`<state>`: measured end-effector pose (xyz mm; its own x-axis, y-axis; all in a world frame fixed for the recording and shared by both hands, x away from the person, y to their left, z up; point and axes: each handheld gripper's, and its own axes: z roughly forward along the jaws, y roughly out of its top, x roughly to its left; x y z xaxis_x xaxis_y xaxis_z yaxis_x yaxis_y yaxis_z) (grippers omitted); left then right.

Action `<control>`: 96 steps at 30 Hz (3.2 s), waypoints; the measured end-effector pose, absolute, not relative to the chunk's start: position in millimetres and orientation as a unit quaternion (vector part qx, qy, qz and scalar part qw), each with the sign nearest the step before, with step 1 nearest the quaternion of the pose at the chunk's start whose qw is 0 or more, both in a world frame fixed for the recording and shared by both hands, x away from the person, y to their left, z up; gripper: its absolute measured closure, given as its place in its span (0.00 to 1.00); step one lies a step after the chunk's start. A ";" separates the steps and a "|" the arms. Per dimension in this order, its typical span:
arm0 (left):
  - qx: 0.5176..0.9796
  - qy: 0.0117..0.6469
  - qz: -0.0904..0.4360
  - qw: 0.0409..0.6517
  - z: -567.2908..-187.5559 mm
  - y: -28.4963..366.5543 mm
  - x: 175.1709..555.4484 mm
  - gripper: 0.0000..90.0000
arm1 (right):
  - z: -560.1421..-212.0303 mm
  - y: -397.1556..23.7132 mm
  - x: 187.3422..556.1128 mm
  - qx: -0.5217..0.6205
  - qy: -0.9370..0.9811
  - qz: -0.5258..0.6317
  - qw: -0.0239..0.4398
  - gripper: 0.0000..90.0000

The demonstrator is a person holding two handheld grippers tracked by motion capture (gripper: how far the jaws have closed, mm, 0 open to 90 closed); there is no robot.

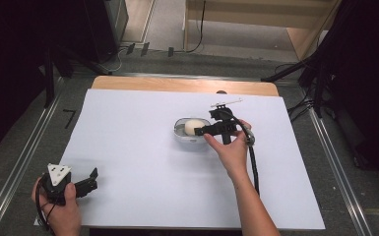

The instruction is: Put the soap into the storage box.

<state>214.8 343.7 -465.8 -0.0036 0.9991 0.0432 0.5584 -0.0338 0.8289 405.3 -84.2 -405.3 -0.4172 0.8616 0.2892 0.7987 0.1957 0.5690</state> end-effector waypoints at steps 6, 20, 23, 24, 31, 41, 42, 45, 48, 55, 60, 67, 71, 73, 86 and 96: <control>0.630 0.617 0.346 0.319 -465.8 343.8 214.7 0.00 | -406.3 -97.5 401.0 0.545 0.767 0.335 0.050 0.19; 0.630 0.617 0.347 0.319 -465.9 343.4 214.7 0.00 | -412.8 -129.6 389.7 0.558 0.760 0.328 0.056 0.19; 0.630 0.617 0.348 0.318 -465.8 343.3 214.6 0.00 | -415.3 -136.0 387.3 0.560 0.759 0.328 0.056 0.19; 0.630 0.617 0.347 0.318 -465.8 343.3 214.6 0.00 | -416.0 -137.2 386.7 0.561 0.758 0.328 0.057 0.19; 0.630 0.617 0.348 0.318 -465.9 343.1 214.6 0.00 | -423.9 -149.2 379.3 0.561 0.757 0.331 0.055 0.18; 0.630 0.617 0.349 0.318 -466.1 342.9 214.8 0.00 | -431.5 -161.8 371.9 0.563 0.754 0.333 0.058 0.18; 0.630 0.616 0.349 0.318 -466.1 342.8 214.8 0.00 | -432.3 -163.1 371.0 0.565 0.753 0.333 0.057 0.18; 0.630 0.616 0.349 0.318 -466.0 343.0 214.7 0.00 | -436.4 -168.7 367.2 0.567 0.751 0.333 0.059 0.17; 0.631 0.617 0.348 0.317 -466.0 342.9 214.7 0.00 | -438.4 -173.7 363.9 0.567 0.749 0.338 0.060 0.17; 0.631 0.616 0.349 0.317 -466.0 342.6 214.7 0.00 | -442.2 -182.7 357.8 0.570 0.746 0.340 0.061 0.16; 0.630 0.617 0.349 0.318 -466.1 342.3 214.8 0.00 | -445.6 -190.6 352.2 0.571 0.743 0.343 0.063 0.16; 0.631 0.616 0.349 0.317 -466.1 342.3 214.7 0.00 | -451.5 -201.2 344.9 0.575 0.739 0.345 0.066 0.16; 0.631 0.616 0.349 0.316 -466.0 342.2 214.7 0.00 | -454.6 -206.3 340.9 0.577 0.737 0.344 0.066 0.15; 0.633 0.616 0.349 0.315 -465.8 342.2 214.6 0.00 | -455.4 -208.7 338.0 0.576 0.739 0.340 0.076 0.16; 0.633 0.615 0.351 0.314 -466.0 341.6 214.7 0.00 | -465.8 -227.8 322.7 0.580 0.733 0.346 0.081 0.15; 0.635 0.613 0.352 0.311 -466.0 341.2 214.8 0.00 | -468.1 -240.9 314.5 0.582 0.728 0.354 0.080 0.15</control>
